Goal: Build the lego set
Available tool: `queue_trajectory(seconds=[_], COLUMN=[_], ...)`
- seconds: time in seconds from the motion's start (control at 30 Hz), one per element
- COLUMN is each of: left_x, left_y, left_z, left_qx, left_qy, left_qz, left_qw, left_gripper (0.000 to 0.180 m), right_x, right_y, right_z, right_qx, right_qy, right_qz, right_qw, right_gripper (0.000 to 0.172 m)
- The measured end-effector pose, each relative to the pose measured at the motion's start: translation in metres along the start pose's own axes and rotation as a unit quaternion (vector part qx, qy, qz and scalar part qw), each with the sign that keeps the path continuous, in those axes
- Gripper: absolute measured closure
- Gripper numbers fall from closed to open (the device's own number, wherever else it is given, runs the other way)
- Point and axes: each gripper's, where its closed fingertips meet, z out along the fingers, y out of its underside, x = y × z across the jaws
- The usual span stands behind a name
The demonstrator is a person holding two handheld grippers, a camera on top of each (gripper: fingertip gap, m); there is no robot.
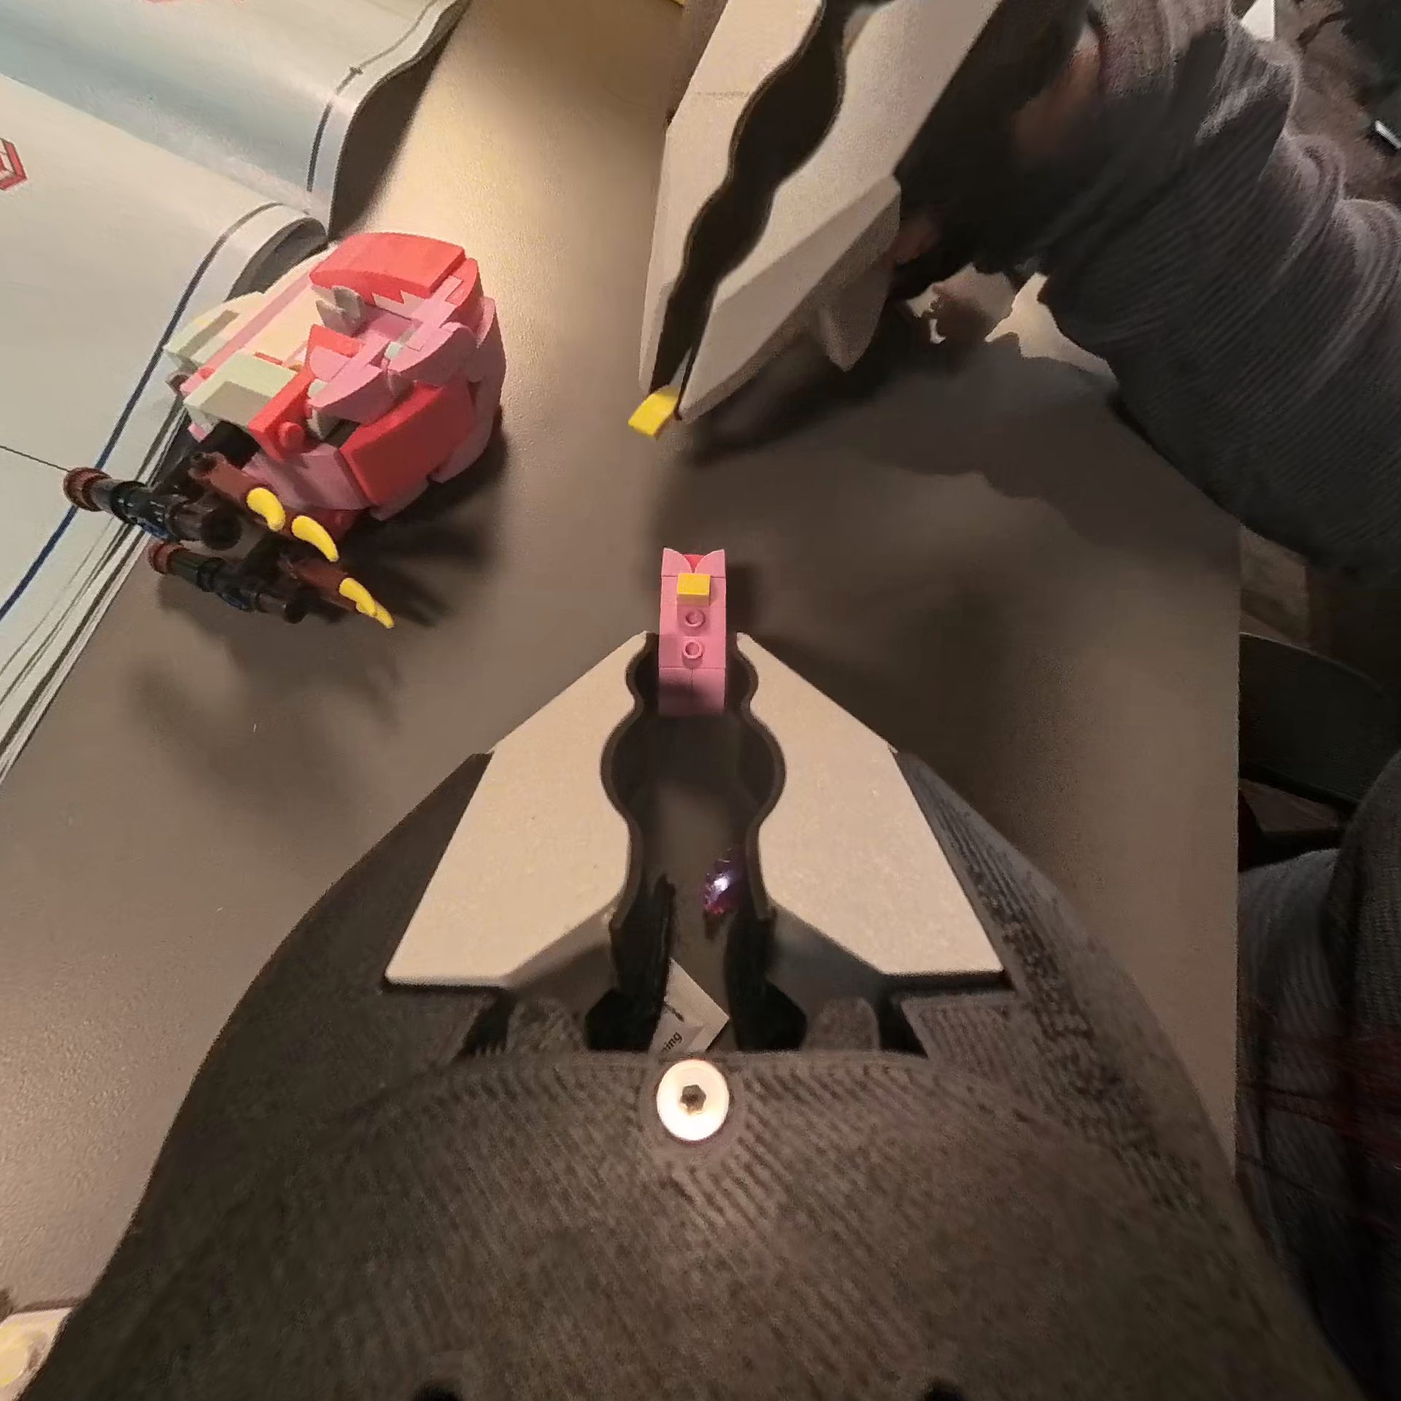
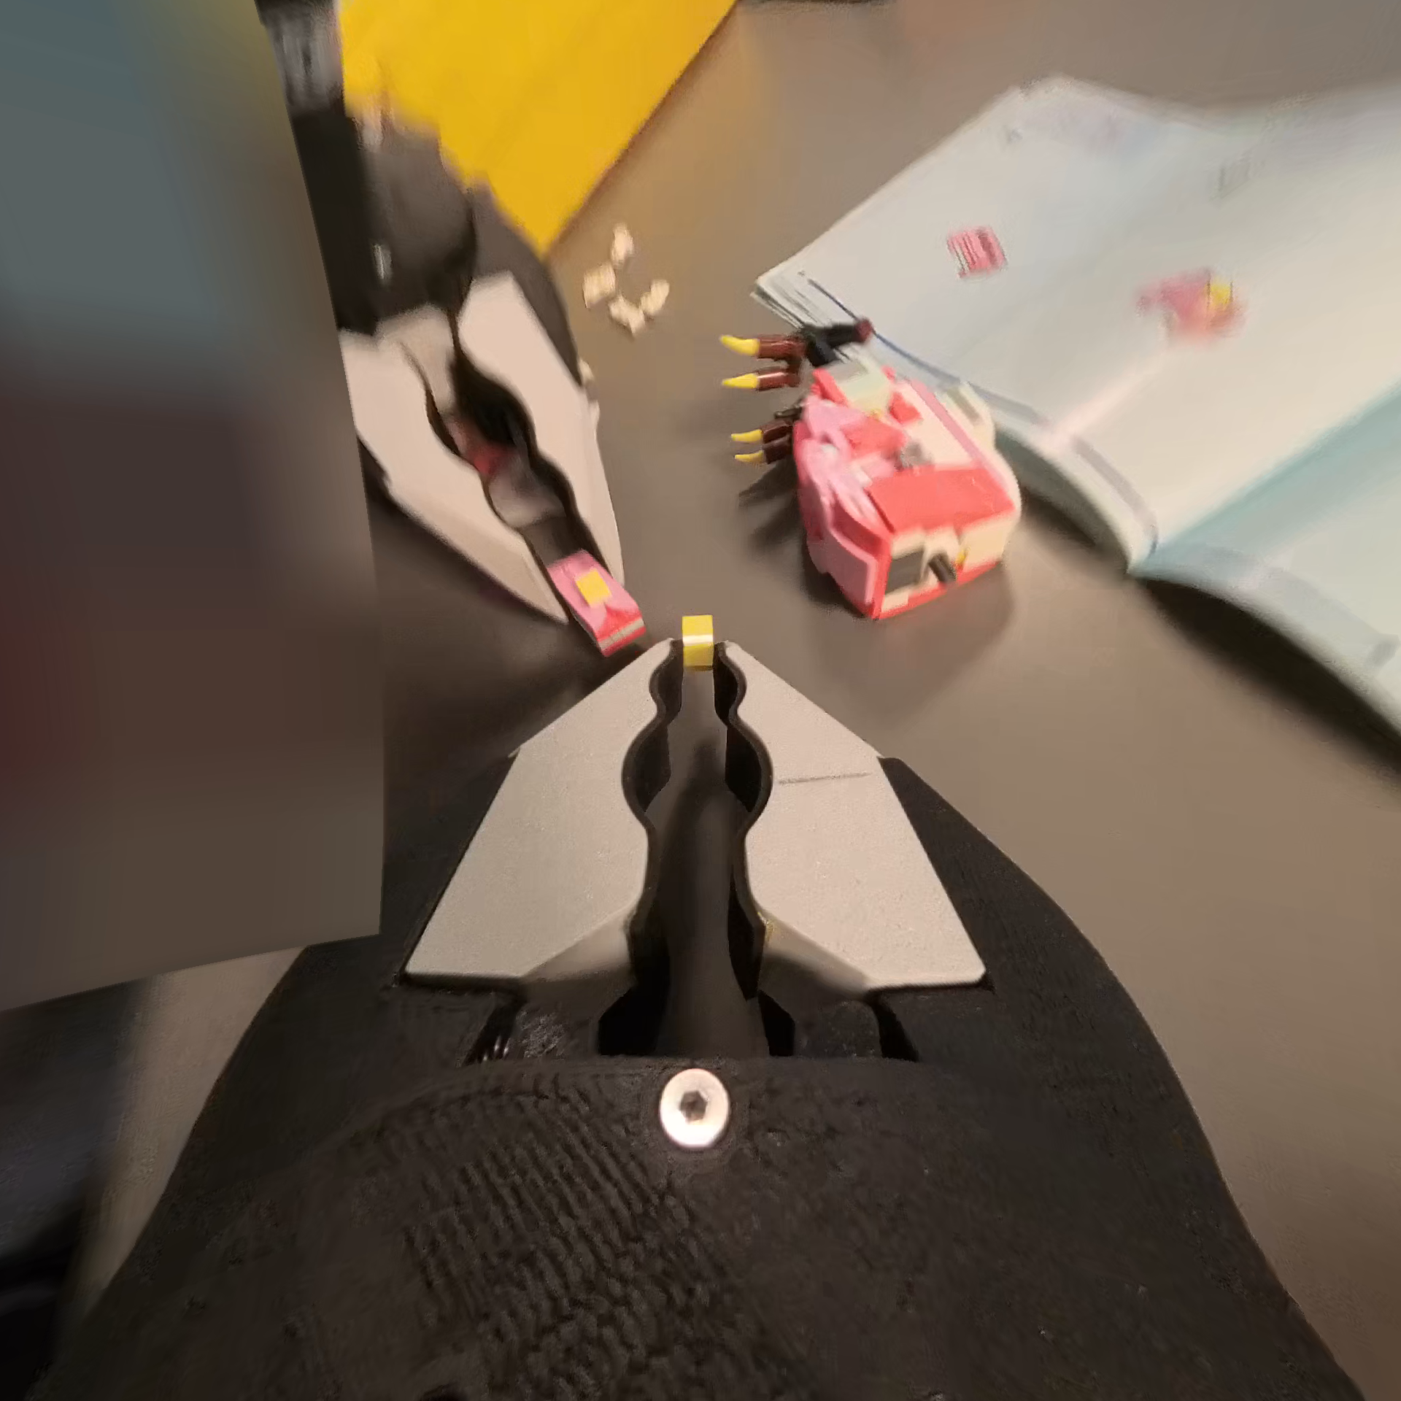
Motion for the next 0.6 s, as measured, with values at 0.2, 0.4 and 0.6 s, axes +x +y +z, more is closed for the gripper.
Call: queue_trajectory(seconds=[0.2,0.4,0.6], left_x=[-0.002,-0.003,-0.003], left_y=[0.001,0.001,0.001], left_z=[0.001,0.001,0.001], left_qx=[-0.004,-0.004,-0.003], left_qy=[-0.019,-0.024,-0.024], left_qz=[0.016,0.022,0.020], left_qw=[1.000,0.999,0.999], left_gripper=[0.164,0.164,0.164], right_x=[0.006,0.006,0.006], right_y=[0.009,0.018,0.023], right_z=[0.004,0.007,0.008], right_qx=[-0.041,-0.065,-0.082], right_qy=[0.060,0.058,0.066], right_qz=[-0.119,-0.126,-0.145], right_qw=[0.990,0.988,0.984], right_gripper=[0.165,0.165,0.165])
